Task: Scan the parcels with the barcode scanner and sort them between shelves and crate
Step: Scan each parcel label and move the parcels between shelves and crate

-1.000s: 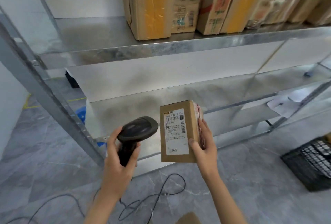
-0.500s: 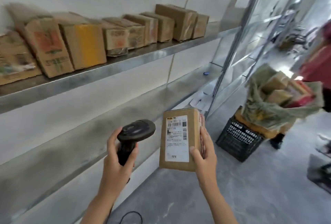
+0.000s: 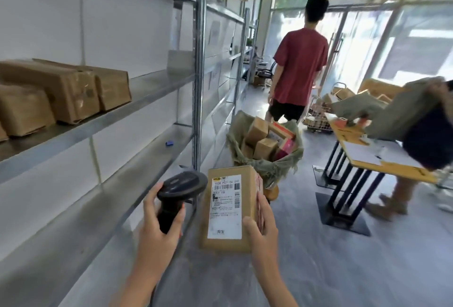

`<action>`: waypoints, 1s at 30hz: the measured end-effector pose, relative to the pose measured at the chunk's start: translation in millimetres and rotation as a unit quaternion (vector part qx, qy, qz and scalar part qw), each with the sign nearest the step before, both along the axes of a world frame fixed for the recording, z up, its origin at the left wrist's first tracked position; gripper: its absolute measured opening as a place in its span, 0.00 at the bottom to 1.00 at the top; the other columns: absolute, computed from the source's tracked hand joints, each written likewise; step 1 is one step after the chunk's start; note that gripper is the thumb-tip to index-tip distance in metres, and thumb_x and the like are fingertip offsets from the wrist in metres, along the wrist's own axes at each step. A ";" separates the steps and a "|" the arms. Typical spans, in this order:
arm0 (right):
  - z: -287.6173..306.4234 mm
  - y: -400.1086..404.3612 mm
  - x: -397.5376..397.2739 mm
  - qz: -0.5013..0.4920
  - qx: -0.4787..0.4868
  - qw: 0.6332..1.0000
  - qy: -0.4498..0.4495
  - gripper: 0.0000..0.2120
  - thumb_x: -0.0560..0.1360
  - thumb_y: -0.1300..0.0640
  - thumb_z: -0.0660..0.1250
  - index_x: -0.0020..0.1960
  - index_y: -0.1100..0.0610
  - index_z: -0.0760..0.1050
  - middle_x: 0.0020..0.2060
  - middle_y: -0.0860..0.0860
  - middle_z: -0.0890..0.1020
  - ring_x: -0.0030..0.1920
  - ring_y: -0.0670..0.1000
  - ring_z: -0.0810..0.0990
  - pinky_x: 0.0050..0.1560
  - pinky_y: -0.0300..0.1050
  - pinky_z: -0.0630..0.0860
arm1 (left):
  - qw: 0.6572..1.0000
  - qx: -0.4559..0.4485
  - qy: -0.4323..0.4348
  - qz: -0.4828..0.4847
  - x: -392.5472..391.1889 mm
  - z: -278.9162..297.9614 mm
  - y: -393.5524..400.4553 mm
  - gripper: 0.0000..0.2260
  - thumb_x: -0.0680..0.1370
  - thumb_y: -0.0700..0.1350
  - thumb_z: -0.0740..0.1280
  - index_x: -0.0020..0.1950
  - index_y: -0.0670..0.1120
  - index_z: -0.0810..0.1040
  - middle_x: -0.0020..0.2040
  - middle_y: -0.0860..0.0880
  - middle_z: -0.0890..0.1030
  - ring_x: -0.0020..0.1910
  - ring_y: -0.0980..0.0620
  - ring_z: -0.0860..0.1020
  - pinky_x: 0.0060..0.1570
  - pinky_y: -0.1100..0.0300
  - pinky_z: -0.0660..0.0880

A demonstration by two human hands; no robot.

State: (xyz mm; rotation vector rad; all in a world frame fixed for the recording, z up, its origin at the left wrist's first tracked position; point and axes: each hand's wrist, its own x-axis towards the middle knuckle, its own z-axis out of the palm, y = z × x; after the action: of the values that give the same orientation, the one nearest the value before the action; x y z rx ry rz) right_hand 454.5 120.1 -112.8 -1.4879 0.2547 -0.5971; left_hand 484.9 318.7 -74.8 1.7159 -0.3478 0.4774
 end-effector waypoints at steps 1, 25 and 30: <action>1.6 -3.2 13.2 -0.009 0.006 1.000 -0.003 0.33 0.64 0.46 0.68 0.70 0.36 0.70 0.72 0.39 0.71 0.71 0.42 0.71 0.69 0.56 0.73 | 1.000 -0.006 -0.004 -0.011 16.5 2.1 -9.7 0.30 0.76 0.47 0.69 0.63 0.79 0.61 0.50 0.49 0.82 0.29 0.51 0.79 0.38 0.52 0.79; -46.9 -134.2 294.5 -0.183 0.097 0.976 0.063 0.36 0.59 0.43 0.70 0.68 0.39 0.72 0.70 0.44 0.74 0.68 0.48 0.75 0.65 0.58 0.76 | 0.980 -0.041 0.096 -0.170 374.1 -24.4 -177.1 0.30 0.79 0.36 0.68 0.72 0.62 0.63 0.38 0.43 0.82 0.28 0.47 0.78 0.31 0.56 0.78; -54.1 -190.3 354.3 -0.178 0.109 0.975 0.078 0.33 0.65 0.50 0.69 0.69 0.39 0.70 0.68 0.43 0.75 0.65 0.46 0.77 0.61 0.54 0.80 | 0.979 -0.038 0.088 -0.180 440.0 -29.7 -236.4 0.31 0.79 0.40 0.69 0.65 0.74 0.62 0.41 0.43 0.82 0.30 0.46 0.79 0.34 0.51 0.79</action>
State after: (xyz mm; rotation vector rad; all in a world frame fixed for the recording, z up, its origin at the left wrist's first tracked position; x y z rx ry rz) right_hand 808.9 -70.2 -166.8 -1.2836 0.6986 -0.7131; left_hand 924.9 82.3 -104.4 1.5640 -0.4924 0.0729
